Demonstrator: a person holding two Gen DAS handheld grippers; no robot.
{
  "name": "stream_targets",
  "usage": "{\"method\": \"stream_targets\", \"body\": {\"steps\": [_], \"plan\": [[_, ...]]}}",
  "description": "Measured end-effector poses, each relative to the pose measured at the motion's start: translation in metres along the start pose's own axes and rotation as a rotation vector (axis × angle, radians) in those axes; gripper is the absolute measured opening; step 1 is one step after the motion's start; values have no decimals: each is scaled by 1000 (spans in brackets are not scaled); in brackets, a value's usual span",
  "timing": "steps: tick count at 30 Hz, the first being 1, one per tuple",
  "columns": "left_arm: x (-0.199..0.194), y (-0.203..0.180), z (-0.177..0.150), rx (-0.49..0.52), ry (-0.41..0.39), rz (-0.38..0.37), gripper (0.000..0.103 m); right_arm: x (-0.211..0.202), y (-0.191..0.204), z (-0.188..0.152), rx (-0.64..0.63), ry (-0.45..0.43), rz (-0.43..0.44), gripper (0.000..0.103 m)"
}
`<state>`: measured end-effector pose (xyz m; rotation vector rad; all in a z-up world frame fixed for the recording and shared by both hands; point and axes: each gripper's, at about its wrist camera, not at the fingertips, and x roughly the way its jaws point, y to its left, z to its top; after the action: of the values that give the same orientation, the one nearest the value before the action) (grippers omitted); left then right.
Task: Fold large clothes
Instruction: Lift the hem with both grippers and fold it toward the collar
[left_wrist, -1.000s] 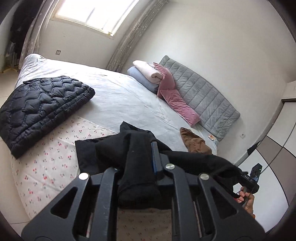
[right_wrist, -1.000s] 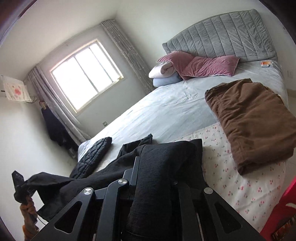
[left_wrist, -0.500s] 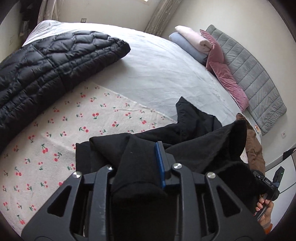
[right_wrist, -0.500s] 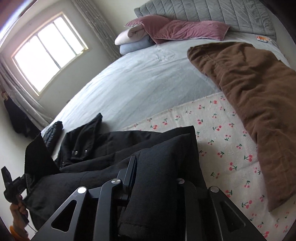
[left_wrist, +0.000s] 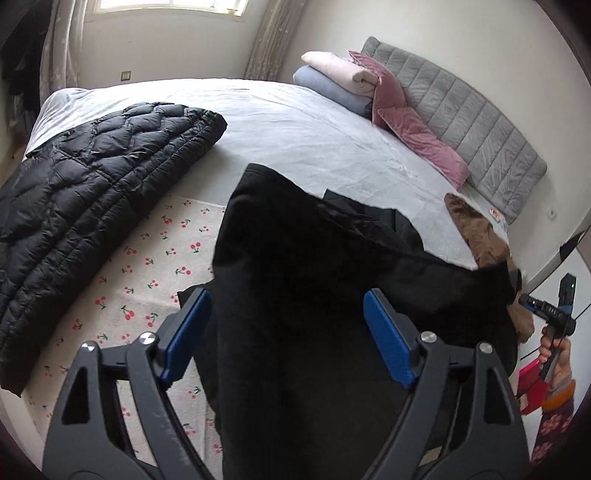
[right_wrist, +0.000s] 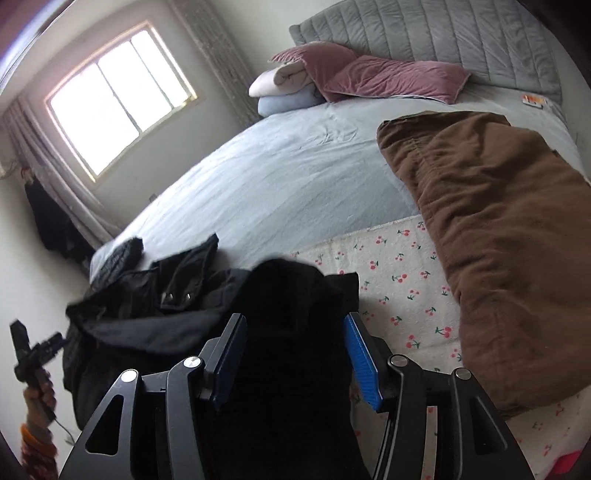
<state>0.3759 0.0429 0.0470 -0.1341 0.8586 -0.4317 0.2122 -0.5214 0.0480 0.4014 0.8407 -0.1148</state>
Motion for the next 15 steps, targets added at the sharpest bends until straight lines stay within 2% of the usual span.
{"method": "stream_targets", "body": {"steps": [3,7,8,10,12,15], "plan": [[23,-4,-6,92,67,91,85,36,27,-10,-124,115,-58,55],[68,-3,-5,99,152,142,85,106,62,6,-189,206,-62,55],[77,-3,-3,97,163,155,85,116,65,14,-203,191,-86,55],[93,-2,4,107,184,204,85,133,63,35,-202,112,-229,54],[100,5,14,101,193,235,85,136,46,52,-100,57,-306,55],[100,20,31,39,181,189,85,128,23,58,-31,20,-286,61]]}}
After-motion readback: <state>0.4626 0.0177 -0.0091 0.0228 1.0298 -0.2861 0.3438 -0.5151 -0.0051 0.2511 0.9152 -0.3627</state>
